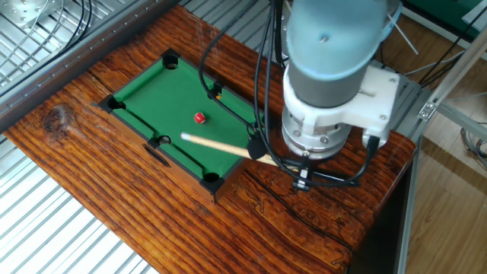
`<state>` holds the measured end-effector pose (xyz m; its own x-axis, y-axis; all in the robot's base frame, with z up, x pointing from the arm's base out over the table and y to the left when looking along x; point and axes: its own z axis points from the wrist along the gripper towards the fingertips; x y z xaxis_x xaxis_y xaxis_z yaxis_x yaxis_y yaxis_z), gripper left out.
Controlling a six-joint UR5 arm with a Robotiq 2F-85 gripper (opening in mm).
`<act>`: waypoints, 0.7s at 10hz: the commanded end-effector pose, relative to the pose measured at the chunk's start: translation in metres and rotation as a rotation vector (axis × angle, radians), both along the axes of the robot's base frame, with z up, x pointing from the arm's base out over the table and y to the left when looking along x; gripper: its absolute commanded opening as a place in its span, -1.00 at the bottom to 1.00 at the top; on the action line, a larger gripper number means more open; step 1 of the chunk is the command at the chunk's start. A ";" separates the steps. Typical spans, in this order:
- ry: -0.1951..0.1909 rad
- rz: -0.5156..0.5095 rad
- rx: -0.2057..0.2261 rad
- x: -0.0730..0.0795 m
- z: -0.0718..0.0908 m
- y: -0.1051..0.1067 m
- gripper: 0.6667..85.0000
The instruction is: Hit the pool ball
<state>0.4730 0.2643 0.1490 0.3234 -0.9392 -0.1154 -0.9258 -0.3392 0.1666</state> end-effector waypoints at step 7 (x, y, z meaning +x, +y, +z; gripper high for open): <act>0.085 -0.099 0.003 -0.022 -0.008 0.004 -0.99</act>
